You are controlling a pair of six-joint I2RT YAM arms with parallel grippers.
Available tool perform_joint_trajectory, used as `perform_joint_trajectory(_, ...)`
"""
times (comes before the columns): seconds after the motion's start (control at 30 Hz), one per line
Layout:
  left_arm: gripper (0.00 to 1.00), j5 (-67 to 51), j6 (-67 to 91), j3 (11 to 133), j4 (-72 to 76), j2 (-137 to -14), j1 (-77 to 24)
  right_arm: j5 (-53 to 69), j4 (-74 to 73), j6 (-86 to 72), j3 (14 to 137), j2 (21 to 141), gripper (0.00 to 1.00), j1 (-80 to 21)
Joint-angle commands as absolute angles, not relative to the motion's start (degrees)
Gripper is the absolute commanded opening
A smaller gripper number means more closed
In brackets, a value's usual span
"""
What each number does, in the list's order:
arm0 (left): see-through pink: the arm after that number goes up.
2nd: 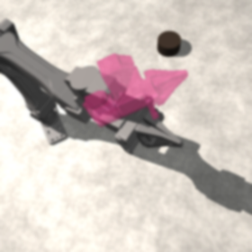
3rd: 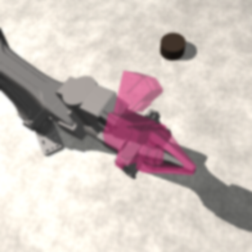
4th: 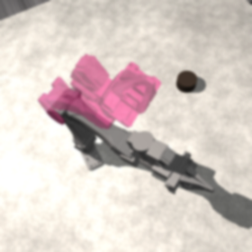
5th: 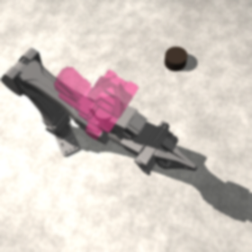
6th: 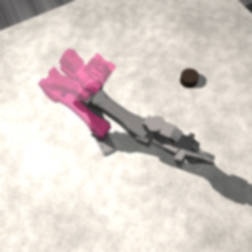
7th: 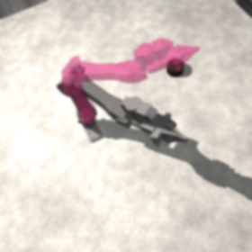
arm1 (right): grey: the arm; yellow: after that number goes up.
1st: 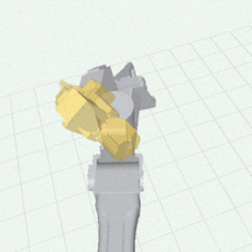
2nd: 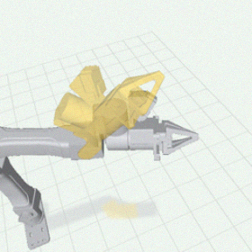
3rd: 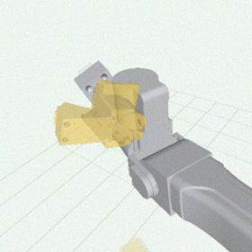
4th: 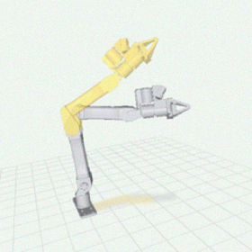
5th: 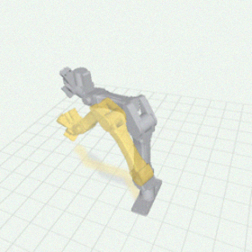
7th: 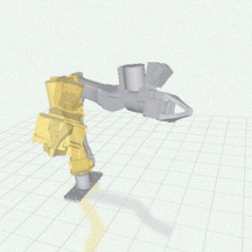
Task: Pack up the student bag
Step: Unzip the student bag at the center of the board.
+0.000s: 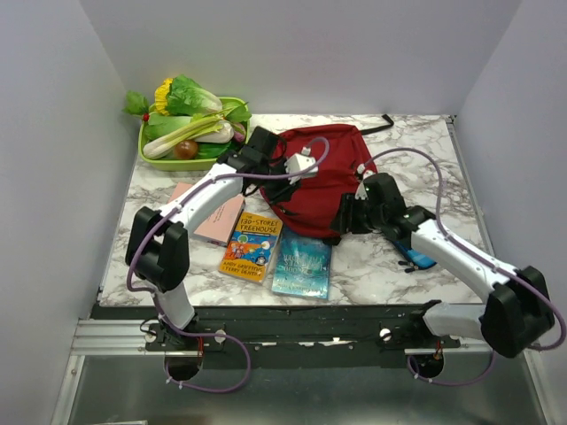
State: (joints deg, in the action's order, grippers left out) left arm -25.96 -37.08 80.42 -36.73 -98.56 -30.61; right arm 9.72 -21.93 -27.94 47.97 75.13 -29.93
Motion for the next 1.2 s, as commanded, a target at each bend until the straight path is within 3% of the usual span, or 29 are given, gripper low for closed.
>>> perform_joint_trajectory(0.0, 0.45, -35.0, -27.4, 91.5, -36.1, -101.5, -31.4, 5.9, -16.6, -24.3, 48.4, 67.5, 0.57, -29.9)
perform_joint_trajectory(0.13, 0.46, -36.4, -27.2, 95.2, -36.7, -104.3, -34.6, 1.5, -14.3, -24.1, 47.6, 66.0, 0.56, -29.7)
perform_joint_trajectory(0.3, 0.46, -35.9, -27.8, 90.3, -32.4, -107.1, -37.4, -3.1, -9.9, -24.7, 46.6, 71.9, 0.51, -29.3)
perform_joint_trajectory(0.63, 0.48, -34.3, -27.4, 89.5, -27.6, -113.0, -37.9, -1.2, -7.0, -27.2, 41.1, 72.8, 0.43, -28.6)
perform_joint_trajectory(0.77, 0.68, -35.7, -28.6, 90.2, -28.7, -114.1, -37.9, -0.6, -6.7, -28.0, 38.9, 73.3, 0.40, -28.7)
perform_joint_trajectory(0.87, 0.75, -36.4, -30.2, 89.7, -29.6, -114.2, -38.0, -0.4, -6.0, -28.5, 37.5, 74.3, 0.39, -28.7)
perform_joint_trajectory(1.07, 0.65, -36.0, -35.9, 88.4, -32.1, -115.4, -38.1, -0.4, -4.8, -29.1, 36.3, 76.4, 0.38, -28.7)
perform_joint_trajectory(1.17, 0.65, -34.3, -36.9, 88.2, -31.7, -116.6, -38.3, -0.3, -4.6, -28.9, 35.9, 76.6, 0.37, -28.7)
